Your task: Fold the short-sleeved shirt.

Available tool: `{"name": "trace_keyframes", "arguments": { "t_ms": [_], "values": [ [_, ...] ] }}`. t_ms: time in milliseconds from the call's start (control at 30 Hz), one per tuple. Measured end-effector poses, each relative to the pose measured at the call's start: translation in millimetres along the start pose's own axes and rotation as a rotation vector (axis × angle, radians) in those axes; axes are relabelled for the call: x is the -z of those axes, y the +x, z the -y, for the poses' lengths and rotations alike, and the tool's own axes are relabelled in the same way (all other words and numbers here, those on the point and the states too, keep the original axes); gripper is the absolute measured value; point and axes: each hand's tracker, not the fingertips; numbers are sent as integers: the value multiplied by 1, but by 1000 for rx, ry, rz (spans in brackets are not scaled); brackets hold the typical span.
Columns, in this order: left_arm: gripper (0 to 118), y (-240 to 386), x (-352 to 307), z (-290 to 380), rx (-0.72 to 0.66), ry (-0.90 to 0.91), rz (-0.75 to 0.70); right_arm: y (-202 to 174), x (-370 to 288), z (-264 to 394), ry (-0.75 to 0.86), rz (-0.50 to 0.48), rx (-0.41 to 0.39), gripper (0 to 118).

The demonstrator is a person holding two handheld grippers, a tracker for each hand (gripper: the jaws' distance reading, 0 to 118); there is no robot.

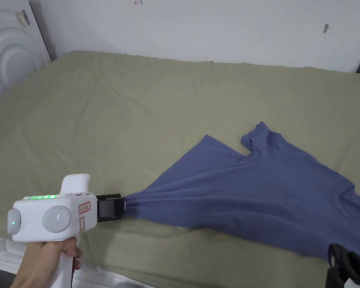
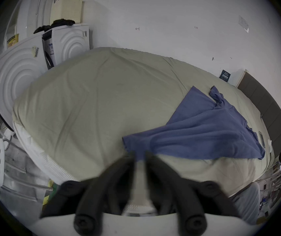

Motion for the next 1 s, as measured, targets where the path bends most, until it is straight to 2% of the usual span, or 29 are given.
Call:
{"name": "trace_keyframes", "arguments": {
  "t_ms": [33, 133, 200, 267, 300, 333, 367, 400, 433, 467, 500, 700, 833, 933, 1000],
  "values": [
    [114, 3, 10, 1, 40, 22, -65, -1, 2, 0, -3, -8, 0, 1],
    [114, 8, 45, 6, 65, -29, -68, -5, 8, 1, -18, -28, 1, 1],
    [113, 8, 49, -18, 110, -79, -91, -7, 12, 3, -29, -43, 1, 1],
    [103, 12, 60, -20, 102, -101, -100, -11, 15, 6, -42, -51, -15, 1],
    [92, 13, 55, -23, 105, -115, -73, -12, 17, 7, -48, -56, -22, 1],
    [62, 15, 54, -23, 97, -114, -61, -12, 19, 8, -59, -65, -22, 1],
    [19, 18, 49, -23, 82, -120, -41, -13, 21, 8, -63, -75, -21, 1],
    [1, 20, 47, -24, 60, -127, 46, -13, 24, 8, -66, -89, -31, 1],
    [1, 23, 44, -27, 76, -125, 95, -14, 26, 7, -71, -98, -54, 1],
    [1, 24, 47, -35, 171, -118, -51, -15, 28, 6, -72, -95, -75, 1],
    [1, 24, 48, -38, 194, -105, -42, -16, 29, 4, -68, -96, -77, 1],
    [1, 33, 33, -19, 146, -46, -57, -11, 40, -3, -93, -101, -69, 1],
    [1, 35, 27, -18, 143, -41, -48, 5, 56, -4, -143, -95, -23, 1],
    [1, 39, 27, -12, 145, -34, -48, 15, 84, -12, -205, -92, 11, 1],
    [1, 36, 32, -13, 140, -37, -43, 29, 117, -19, -255, -47, 1, 1]
  ]
}}
